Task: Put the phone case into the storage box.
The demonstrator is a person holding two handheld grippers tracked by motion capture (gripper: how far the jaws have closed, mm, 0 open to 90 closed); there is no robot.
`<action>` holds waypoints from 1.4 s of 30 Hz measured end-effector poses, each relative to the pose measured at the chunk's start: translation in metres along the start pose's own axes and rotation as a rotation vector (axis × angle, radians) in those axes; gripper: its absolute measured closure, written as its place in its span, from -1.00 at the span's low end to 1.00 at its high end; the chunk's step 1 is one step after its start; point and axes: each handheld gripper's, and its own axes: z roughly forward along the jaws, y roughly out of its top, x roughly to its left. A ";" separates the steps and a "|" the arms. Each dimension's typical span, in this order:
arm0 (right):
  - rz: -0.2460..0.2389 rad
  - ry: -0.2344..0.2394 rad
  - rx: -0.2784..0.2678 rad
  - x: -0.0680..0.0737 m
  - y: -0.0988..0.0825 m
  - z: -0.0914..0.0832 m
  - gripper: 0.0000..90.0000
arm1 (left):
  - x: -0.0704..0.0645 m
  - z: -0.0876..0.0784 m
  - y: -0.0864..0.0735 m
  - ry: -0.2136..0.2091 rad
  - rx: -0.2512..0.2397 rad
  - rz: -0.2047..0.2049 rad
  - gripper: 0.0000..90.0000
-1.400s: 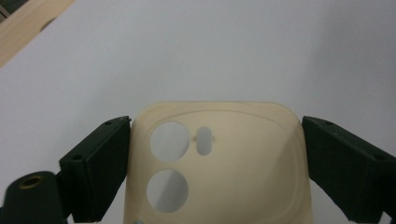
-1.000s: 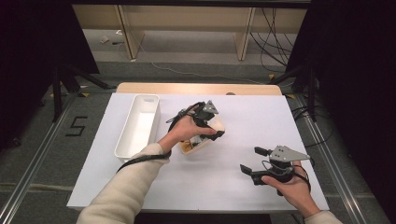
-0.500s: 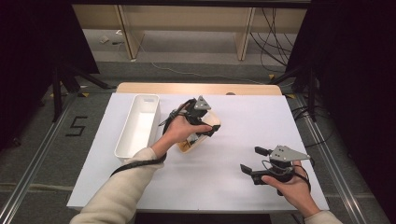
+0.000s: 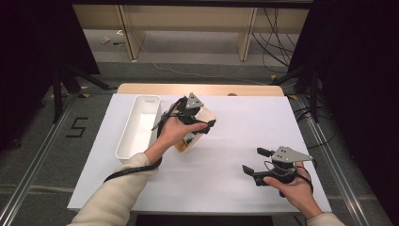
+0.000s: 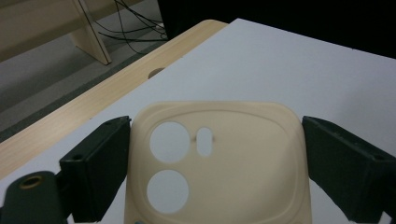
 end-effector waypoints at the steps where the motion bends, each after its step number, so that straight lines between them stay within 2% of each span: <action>1: -0.001 -0.001 0.000 0.000 0.000 0.000 -0.71 | 0.001 -0.002 -0.001 0.006 -0.002 0.002 -0.76; 8: 0.002 -0.001 -0.002 -0.001 0.000 0.000 -0.71 | 0.002 -0.012 -0.003 0.031 -0.023 -0.019 -0.76; 19: 0.001 -0.002 -0.001 -0.001 0.000 0.000 -0.71 | 0.001 -0.027 -0.002 0.096 -0.082 -0.051 -0.76; 22: 0.002 -0.002 -0.002 -0.001 0.000 0.000 -0.71 | 0.000 -0.031 -0.002 0.103 -0.096 -0.066 -0.76; 26: 0.001 -0.001 -0.002 -0.001 0.000 0.000 -0.71 | -0.001 -0.035 -0.002 0.112 -0.102 -0.064 -0.76; 29: 0.000 -0.002 -0.003 -0.001 0.000 0.000 -0.71 | -0.002 -0.036 -0.003 0.109 -0.102 -0.083 -0.76; 30: 0.000 -0.002 -0.004 -0.001 0.000 0.000 -0.71 | -0.001 -0.037 -0.003 0.122 -0.103 -0.070 -0.76; 33: -0.002 -0.004 -0.002 -0.001 0.000 -0.001 -0.71 | 0.000 -0.038 -0.004 0.131 -0.103 -0.069 -0.76; 42: 0.002 -0.004 -0.001 -0.002 0.000 -0.001 -0.71 | 0.002 -0.045 0.000 0.142 -0.125 -0.084 -0.76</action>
